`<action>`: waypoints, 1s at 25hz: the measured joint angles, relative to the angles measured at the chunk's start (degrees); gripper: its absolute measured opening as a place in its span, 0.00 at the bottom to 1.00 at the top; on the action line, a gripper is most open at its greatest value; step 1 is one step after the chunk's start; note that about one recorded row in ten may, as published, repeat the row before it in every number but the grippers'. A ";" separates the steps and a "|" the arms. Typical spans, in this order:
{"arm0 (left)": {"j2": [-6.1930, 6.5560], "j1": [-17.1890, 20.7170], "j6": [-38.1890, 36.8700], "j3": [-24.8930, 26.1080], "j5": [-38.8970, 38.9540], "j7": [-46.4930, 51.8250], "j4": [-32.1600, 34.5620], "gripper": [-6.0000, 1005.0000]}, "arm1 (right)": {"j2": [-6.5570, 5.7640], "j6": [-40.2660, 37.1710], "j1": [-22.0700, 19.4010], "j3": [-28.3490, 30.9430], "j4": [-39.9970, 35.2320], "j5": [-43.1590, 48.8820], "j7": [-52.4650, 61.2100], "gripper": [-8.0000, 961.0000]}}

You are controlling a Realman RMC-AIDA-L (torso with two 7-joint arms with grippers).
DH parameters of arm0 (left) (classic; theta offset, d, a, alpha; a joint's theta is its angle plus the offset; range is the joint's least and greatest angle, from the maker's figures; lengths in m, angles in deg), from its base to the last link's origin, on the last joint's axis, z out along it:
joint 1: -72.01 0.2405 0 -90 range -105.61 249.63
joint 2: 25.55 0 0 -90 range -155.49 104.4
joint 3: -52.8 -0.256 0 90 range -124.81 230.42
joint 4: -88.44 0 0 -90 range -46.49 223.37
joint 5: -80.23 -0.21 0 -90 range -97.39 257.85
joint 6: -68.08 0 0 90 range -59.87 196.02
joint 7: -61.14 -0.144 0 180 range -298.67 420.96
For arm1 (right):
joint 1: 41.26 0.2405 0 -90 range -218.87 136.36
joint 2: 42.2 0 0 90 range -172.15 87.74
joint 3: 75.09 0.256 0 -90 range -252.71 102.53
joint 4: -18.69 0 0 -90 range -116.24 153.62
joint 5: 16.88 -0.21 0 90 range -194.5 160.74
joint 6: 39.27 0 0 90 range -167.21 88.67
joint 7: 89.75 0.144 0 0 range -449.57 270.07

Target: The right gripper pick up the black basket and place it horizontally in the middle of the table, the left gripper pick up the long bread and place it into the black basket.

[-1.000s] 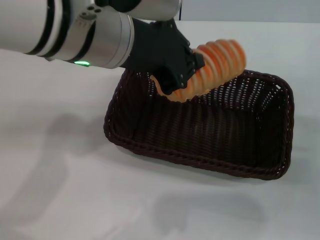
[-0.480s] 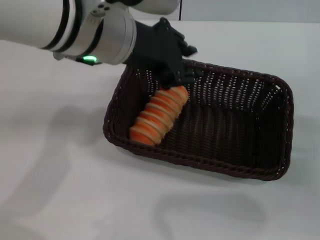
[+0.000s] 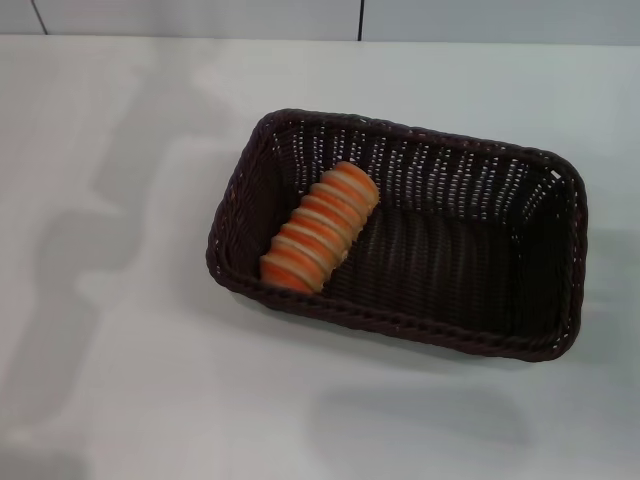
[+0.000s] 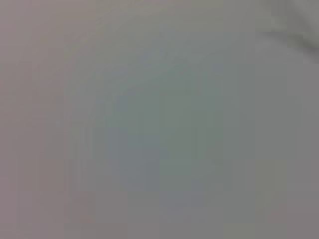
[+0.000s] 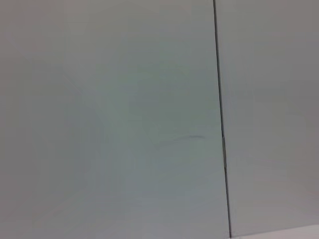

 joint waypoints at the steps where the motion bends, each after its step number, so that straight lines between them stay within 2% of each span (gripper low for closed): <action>1: 0.12 -0.63 -9.22 0.75 0.08 0.18 6.09 0.65 | 0.00 0.00 0.00 0.00 0.00 0.00 0.00 0.82; 2: 0.20 -0.84 -13.82 0.80 0.06 0.20 9.16 0.68 | -0.01 0.18 -0.01 0.11 0.17 0.00 0.00 0.82; 4: 0.37 -1.72 -29.62 0.17 -0.26 0.69 20.46 0.73 | 0.04 0.52 -0.09 0.63 0.60 0.48 0.00 0.82; 7: 0.41 -3.32 -48.64 -0.53 -0.61 5.13 34.76 0.77 | 0.63 1.33 -0.10 2.27 2.07 2.12 0.00 0.82; 10: 0.51 -4.11 -59.27 -0.34 -0.62 16.84 45.21 0.79 | 1.47 4.29 0.62 3.79 5.68 3.70 0.00 0.82; 12: 1.04 -3.42 -61.93 -0.27 -0.83 27.10 49.62 0.79 | 2.08 8.79 1.55 4.15 9.46 4.89 0.01 0.82; 15: 1.58 -1.72 -64.16 -0.25 -1.05 38.89 55.69 0.79 | 2.31 14.36 2.75 3.96 13.86 5.21 0.27 0.82; 18: 1.47 -0.33 -64.25 -0.19 -0.88 40.38 56.65 0.79 | 2.59 18.93 3.53 3.71 17.72 4.20 0.89 0.82; 20: 0.89 1.48 -64.26 0.53 -0.67 40.46 56.76 0.79 | 2.76 22.78 4.12 3.03 20.94 2.79 2.56 0.82; 25: -0.11 5.00 -65.60 5.45 -0.44 40.51 57.50 0.79 | 2.71 32.05 6.13 0.30 28.72 -0.37 5.39 0.82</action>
